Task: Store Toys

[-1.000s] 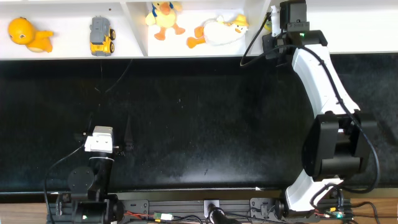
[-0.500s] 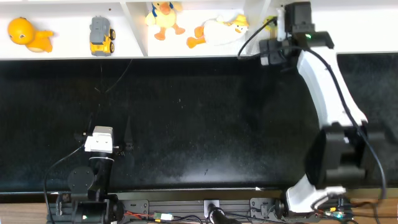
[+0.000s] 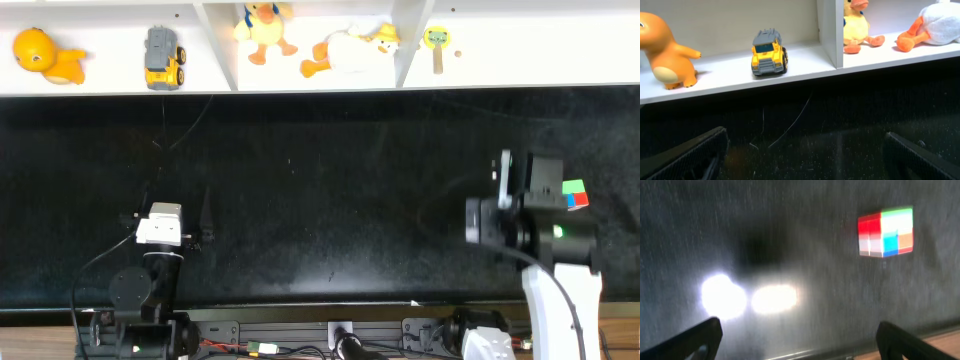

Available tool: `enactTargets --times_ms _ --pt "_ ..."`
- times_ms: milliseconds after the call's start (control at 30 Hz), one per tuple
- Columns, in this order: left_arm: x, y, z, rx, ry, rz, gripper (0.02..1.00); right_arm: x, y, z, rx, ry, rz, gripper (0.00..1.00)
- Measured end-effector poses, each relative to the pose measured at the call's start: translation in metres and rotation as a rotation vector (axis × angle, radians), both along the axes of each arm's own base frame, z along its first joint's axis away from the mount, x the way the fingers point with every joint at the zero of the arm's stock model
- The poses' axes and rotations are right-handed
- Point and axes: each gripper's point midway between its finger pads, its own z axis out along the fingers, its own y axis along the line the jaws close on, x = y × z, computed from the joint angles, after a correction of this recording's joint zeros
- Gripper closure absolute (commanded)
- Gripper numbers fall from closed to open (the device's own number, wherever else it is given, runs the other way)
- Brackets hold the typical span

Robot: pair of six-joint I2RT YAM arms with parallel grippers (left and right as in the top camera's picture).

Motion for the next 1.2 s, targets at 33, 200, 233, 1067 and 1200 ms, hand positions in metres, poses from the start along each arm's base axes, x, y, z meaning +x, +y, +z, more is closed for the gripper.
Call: enactTargets --times_ms 33,200,233,1067,1200 --pt "0.0 0.0 0.0 0.0 0.0 0.0 0.02 -0.007 0.0 0.001 -0.002 0.007 -0.001 0.005" --pt "0.0 0.0 0.0 0.0 0.0 0.0 0.02 0.005 0.004 0.015 0.017 -0.118 0.009 0.005" --pt "0.0 0.0 0.0 0.0 0.0 0.0 0.02 0.012 0.005 0.017 0.022 -0.149 0.013 0.005" --pt "0.0 0.0 0.0 0.0 0.0 0.0 0.02 -0.024 -0.16 -0.02 -0.017 -0.111 -0.032 0.005" --pt "0.0 0.0 0.0 0.0 0.0 0.0 0.02 -0.03 -0.174 -0.029 -0.017 -0.103 -0.033 0.005"
